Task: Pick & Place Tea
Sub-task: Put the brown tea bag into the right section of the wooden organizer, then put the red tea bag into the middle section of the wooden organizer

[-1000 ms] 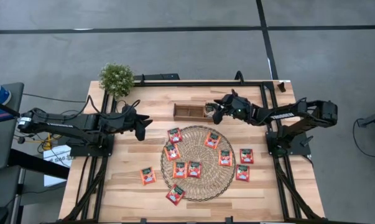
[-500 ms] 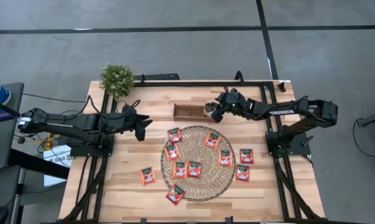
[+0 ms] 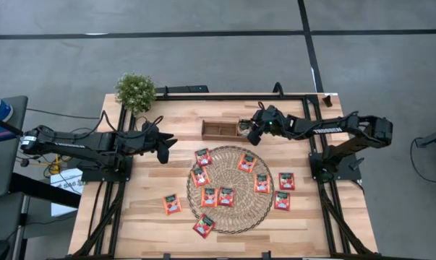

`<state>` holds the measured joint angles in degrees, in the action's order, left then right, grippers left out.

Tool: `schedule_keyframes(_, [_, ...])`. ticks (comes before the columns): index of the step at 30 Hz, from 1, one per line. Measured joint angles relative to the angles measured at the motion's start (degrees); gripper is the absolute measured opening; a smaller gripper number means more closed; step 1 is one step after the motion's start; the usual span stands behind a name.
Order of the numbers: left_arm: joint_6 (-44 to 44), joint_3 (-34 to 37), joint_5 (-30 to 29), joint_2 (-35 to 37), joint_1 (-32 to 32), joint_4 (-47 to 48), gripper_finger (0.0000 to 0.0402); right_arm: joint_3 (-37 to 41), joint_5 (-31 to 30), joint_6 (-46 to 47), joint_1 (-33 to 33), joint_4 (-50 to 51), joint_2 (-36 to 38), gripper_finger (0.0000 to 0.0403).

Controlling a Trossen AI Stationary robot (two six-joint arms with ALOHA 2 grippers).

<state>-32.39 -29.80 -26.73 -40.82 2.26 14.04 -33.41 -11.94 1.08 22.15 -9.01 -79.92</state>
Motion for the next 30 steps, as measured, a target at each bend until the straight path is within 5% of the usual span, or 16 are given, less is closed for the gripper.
schedule_keyframes(15, [-0.01,0.0,-0.01,-0.02,0.0,0.0,0.0137,-2.55,-0.02,0.09,-0.83,7.24,3.21,0.0102])
schedule_keyframes(25, [1.28,0.0,-0.01,-0.02,0.0,0.07,0.0137,-14.14,0.33,3.07,-3.18,36.19,10.2,0.0102])
schedule_keyframes(30, [1.28,0.0,-0.01,-0.02,0.0,1.32,0.0137,-18.84,6.29,6.31,-8.21,52.08,14.91,0.0102])
